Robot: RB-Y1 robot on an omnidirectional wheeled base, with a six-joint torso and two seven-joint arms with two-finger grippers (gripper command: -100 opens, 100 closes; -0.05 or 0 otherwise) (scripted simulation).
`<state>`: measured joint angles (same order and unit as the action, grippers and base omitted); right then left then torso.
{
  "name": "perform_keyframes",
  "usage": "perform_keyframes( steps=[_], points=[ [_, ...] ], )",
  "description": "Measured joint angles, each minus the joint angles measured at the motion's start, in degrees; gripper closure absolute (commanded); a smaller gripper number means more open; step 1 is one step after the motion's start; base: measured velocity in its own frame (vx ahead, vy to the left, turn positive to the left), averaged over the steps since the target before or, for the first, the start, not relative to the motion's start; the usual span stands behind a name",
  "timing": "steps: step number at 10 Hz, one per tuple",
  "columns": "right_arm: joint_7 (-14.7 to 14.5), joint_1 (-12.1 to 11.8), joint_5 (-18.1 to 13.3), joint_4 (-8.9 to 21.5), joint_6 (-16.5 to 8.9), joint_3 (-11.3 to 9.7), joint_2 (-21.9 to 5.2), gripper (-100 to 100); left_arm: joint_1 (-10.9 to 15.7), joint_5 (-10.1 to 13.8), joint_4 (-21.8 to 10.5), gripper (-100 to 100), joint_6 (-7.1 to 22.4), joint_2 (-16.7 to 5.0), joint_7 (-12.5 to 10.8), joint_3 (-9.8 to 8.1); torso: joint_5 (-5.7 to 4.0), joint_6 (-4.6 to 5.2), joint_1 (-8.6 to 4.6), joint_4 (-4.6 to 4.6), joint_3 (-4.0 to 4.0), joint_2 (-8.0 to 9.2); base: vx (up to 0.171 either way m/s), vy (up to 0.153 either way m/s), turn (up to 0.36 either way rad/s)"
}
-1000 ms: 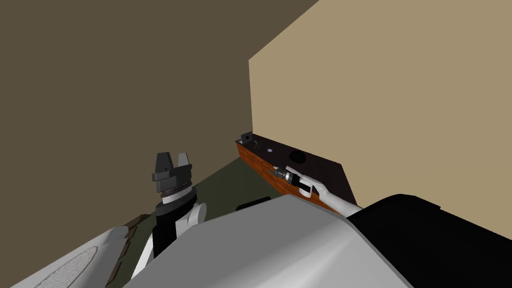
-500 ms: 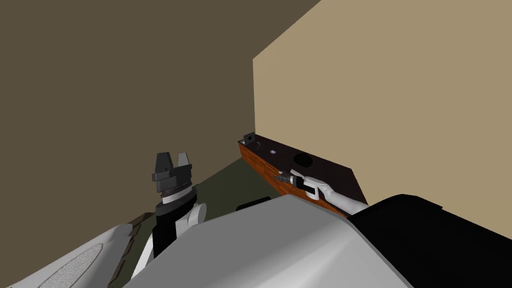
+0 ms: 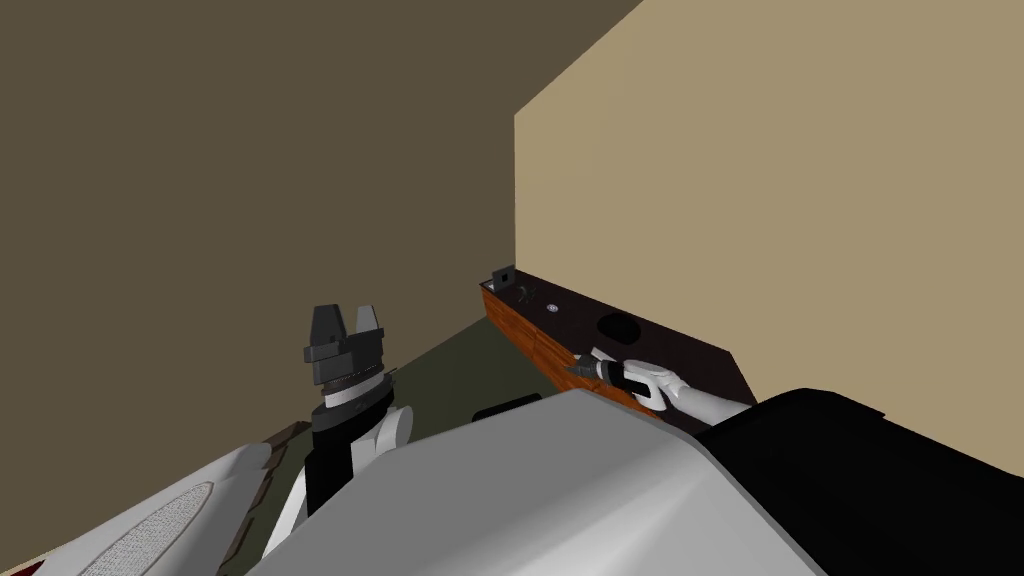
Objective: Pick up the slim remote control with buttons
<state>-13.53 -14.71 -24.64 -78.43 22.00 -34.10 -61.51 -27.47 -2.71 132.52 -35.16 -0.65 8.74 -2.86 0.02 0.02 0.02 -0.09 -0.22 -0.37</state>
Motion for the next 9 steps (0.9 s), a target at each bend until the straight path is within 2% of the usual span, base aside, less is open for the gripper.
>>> perform_keyframes(
  steps=[2, 3, 5, 6, 7, 8, 9],
  points=[
    [-1.14, -0.47, -0.19, 3.34, -0.31, -2.18, -1.05, -100, 0.00, 0.00, 0.00, 0, 0.00, 0.00, 0.00, 0.00, 0.00, 0.00, 0.02, 0.02, 0.06, 0.10, 0.113, 0.000, 0.117],
    [-2.34, -1.78, -0.01, 4.92, -0.47, -3.21, -2.35, -100, 0.00, 0.00, 0.00, 0, 0.00, 0.00, 0.00, 0.00, 0.00, 0.00, -0.05, 0.00, -0.02, -0.05, 0.121, -0.020, 0.026],
    [-2.06, -0.96, 0.08, 7.21, -1.46, -6.58, -4.58, -100, 0.00, 0.00, 0.00, 0, 0.00, 0.00, 0.00, 0.00, -0.02, -0.01, -0.11, 0.00, -0.01, -0.01, 0.102, -0.029, 0.059],
    [-2.44, -1.09, 0.10, 8.79, -1.59, -7.29, -4.53, -100, 0.00, 0.00, 0.00, 0, 0.00, 0.00, 0.00, 0.00, -0.04, 0.01, -0.11, 0.01, 0.02, 0.05, 0.099, -0.021, 0.066],
    [-2.91, -0.36, 0.09, 11.93, -1.17, -9.01, -4.49, -100, 0.00, 0.00, 0.00, 0, 0.00, 0.00, 0.00, 0.00, -0.03, 0.00, -0.09, 0.01, 0.02, 0.05, 0.135, -0.031, 0.139],
    [-3.19, -1.77, 0.74, 12.03, -1.83, -10.51, -6.66, -100, 0.00, 0.00, 0.00, 0, 0.00, 0.00, 0.00, 0.00, -0.01, 0.00, -0.11, 0.00, -0.02, -0.04, 0.101, -0.035, 0.044],
    [-3.59, -2.47, 1.05, 12.46, -2.29, -11.05, -7.32, -100, 0.00, 0.00, 0.00, 0, 0.00, 0.00, 0.00, -0.01, -0.03, 0.01, -0.11, 0.00, 0.01, 0.04, 0.039, -0.028, -0.016]
  ],
)
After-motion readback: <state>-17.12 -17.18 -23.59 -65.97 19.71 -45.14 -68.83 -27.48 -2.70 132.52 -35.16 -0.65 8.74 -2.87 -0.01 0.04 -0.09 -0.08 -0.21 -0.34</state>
